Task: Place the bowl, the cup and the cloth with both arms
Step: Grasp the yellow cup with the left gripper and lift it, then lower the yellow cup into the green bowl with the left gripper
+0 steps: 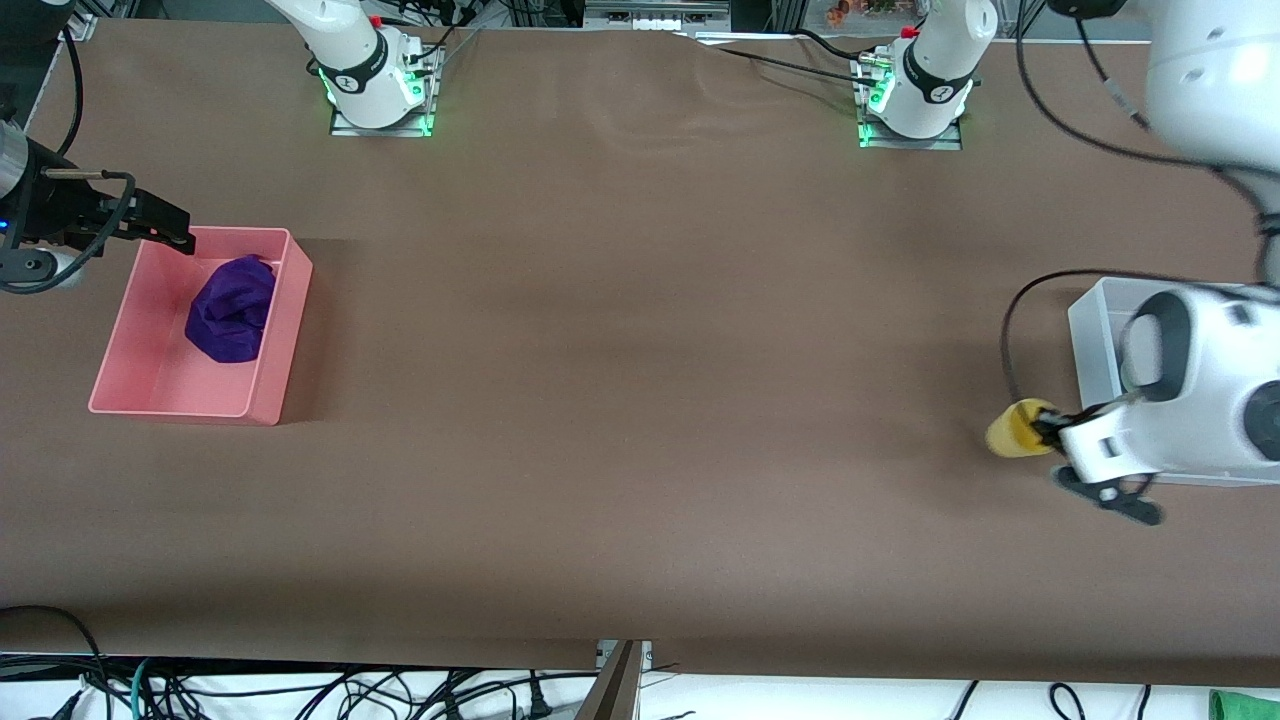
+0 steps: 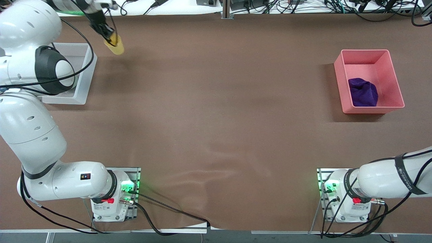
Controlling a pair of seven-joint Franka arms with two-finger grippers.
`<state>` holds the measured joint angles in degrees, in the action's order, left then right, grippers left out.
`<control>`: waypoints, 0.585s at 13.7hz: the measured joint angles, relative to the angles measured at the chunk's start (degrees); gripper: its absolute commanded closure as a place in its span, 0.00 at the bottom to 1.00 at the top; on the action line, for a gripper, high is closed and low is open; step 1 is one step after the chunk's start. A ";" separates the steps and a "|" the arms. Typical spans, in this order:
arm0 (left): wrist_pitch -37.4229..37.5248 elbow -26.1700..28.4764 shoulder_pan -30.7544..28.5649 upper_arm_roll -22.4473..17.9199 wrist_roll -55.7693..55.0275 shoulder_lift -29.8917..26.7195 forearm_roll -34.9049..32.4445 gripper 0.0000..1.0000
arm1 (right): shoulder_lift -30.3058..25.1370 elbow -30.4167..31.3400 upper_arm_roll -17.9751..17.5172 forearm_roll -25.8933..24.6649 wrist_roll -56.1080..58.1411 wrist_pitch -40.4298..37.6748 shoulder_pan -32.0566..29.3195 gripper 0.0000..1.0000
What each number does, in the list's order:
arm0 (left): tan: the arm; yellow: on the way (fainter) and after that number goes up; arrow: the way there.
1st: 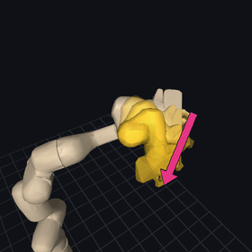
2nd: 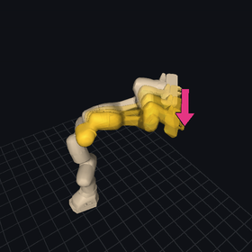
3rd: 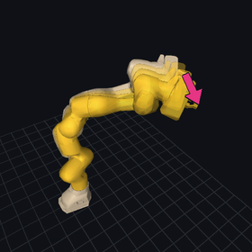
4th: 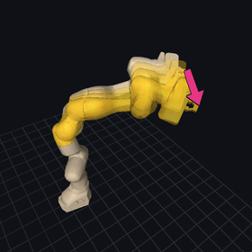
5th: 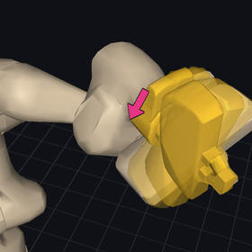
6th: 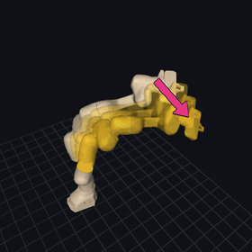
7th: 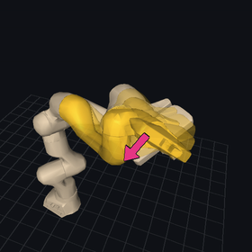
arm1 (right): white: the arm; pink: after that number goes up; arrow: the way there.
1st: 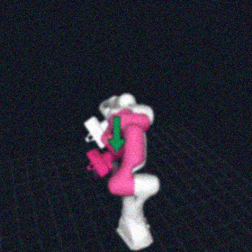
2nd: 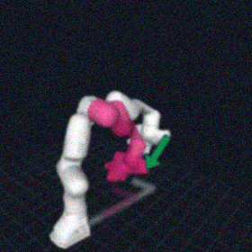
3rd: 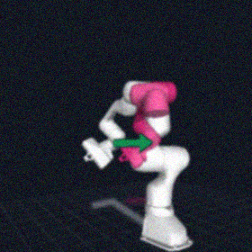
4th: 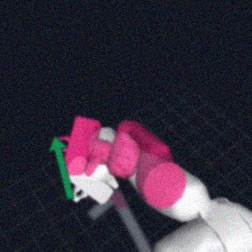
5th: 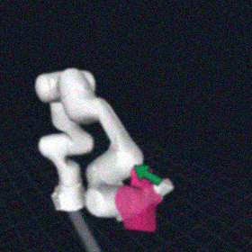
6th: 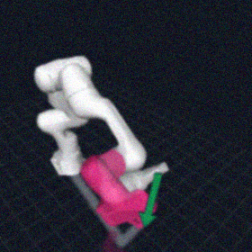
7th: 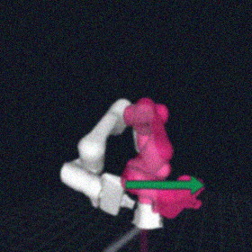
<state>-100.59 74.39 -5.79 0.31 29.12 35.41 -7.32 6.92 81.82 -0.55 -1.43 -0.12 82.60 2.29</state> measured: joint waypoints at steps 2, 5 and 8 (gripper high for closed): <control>4.41 -3.01 -0.34 -4.92 8.92 -1.86 -2.15 1.00 | 0.07 -0.02 -0.01 0.00 0.00 0.00 0.01 0.00; 3.95 -3.44 -6.27 -9.26 22.03 -1.22 -2.18 1.00 | 0.21 -0.02 -0.03 0.00 0.00 0.00 0.03 0.00; -2.07 -3.23 -10.34 -9.13 26.21 1.31 -2.16 1.00 | 0.23 -0.03 -0.03 0.00 0.00 0.00 0.02 0.00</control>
<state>-102.65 71.17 -16.12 -8.82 55.33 36.72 -9.48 7.15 81.79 -0.58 -1.43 -0.12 82.60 2.30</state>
